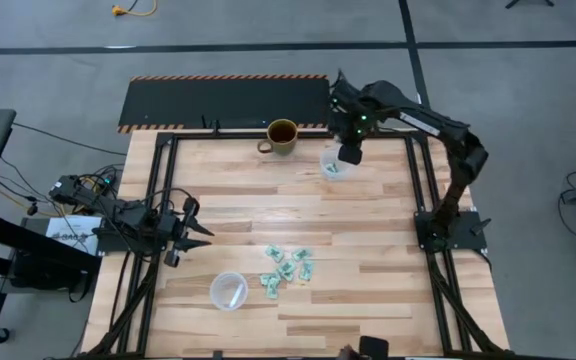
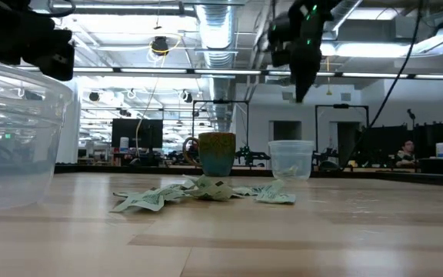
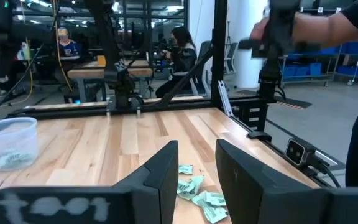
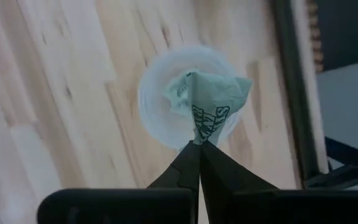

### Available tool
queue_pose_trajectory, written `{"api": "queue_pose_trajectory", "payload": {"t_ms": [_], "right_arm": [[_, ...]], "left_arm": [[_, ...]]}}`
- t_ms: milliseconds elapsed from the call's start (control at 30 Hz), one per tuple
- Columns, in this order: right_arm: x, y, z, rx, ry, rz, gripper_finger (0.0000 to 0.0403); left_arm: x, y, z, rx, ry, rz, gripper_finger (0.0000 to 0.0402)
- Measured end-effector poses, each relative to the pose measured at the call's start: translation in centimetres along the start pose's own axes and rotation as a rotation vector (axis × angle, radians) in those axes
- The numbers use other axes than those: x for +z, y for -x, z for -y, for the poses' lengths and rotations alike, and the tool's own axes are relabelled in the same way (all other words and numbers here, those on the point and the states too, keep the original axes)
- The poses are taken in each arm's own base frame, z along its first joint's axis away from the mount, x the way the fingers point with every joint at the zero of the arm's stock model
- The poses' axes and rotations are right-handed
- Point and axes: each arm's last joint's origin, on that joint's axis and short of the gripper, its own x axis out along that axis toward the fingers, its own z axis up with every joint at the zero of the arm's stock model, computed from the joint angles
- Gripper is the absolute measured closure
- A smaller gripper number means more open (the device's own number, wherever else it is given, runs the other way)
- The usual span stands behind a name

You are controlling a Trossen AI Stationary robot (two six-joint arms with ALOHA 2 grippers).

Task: Pick and place items into bin
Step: Put the stevia packet into the top transparent bin

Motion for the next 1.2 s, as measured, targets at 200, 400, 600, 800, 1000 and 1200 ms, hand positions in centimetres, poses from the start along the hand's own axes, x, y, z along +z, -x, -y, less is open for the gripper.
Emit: {"api": "queue_pose_trajectory", "payload": {"t_ms": [200,400,600,800,1000,1200], "right_arm": [[1.0,-4.9,1.5,0.063,0.010,-0.135,0.0403],[1.2,-6.3,1.8,0.085,0.013,-0.166,0.0403],[1.3,-5.8,1.6,0.081,0.013,-0.149,0.0402],[1.4,-5.9,1.6,0.075,-0.015,-0.142,0.0379],[1.5,-5.9,1.4,0.074,-0.035,-0.138,0.0336],[1.6,-5.9,1.1,0.074,-0.071,-0.145,0.0320]], "left_arm": [[0.0,0.0,0.0,0.002,0.015,0.000,0.0304],[0.0,0.0,0.0,0.002,0.030,0.002,0.0304],[0.0,0.0,0.0,0.002,0.033,0.001,0.0304],[0.0,0.0,0.0,0.002,0.033,0.001,0.0304],[0.0,0.0,0.0,0.002,0.033,0.001,0.0304],[0.0,0.0,0.0,0.002,0.032,0.000,0.0304]]}}
